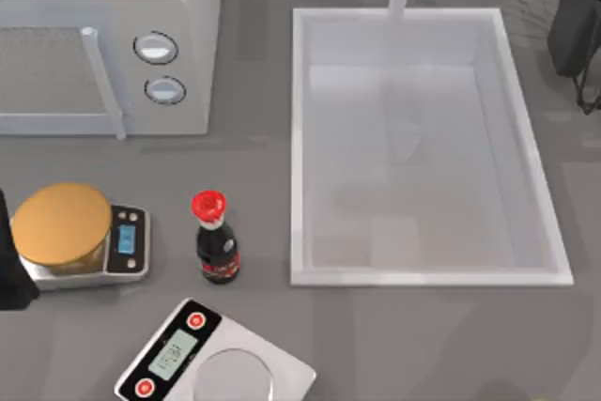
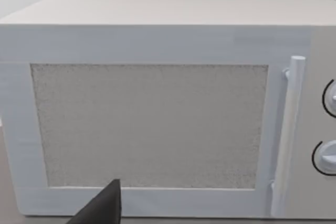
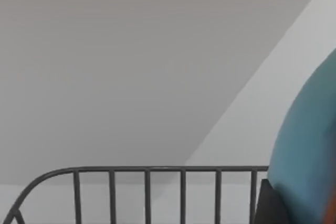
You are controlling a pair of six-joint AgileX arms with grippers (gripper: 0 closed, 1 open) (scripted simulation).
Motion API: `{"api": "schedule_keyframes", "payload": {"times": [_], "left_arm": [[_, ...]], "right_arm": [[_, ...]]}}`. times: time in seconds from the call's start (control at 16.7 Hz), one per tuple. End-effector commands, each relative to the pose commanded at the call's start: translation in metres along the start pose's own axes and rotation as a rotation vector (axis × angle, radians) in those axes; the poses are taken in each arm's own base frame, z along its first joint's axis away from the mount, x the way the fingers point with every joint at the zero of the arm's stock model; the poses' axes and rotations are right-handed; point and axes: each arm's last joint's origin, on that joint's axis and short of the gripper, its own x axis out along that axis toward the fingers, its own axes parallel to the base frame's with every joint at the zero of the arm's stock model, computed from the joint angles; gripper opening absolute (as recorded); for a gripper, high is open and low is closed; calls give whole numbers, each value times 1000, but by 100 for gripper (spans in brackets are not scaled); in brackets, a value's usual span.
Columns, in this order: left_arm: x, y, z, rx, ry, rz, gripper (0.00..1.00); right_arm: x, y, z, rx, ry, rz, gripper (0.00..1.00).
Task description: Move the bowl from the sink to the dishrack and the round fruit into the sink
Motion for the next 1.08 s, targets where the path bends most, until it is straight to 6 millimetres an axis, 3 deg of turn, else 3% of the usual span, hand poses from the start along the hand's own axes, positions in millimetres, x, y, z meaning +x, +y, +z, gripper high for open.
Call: {"api": "schedule_keyframes", "payload": {"times": [0.6,1.08], "left_arm": [[0,0,0,0,0,0,100],[0,0,0,0,0,0,100]], "right_arm": [[0,0,0,0,0,0,98],[0,0,0,0,0,0,100]]}}
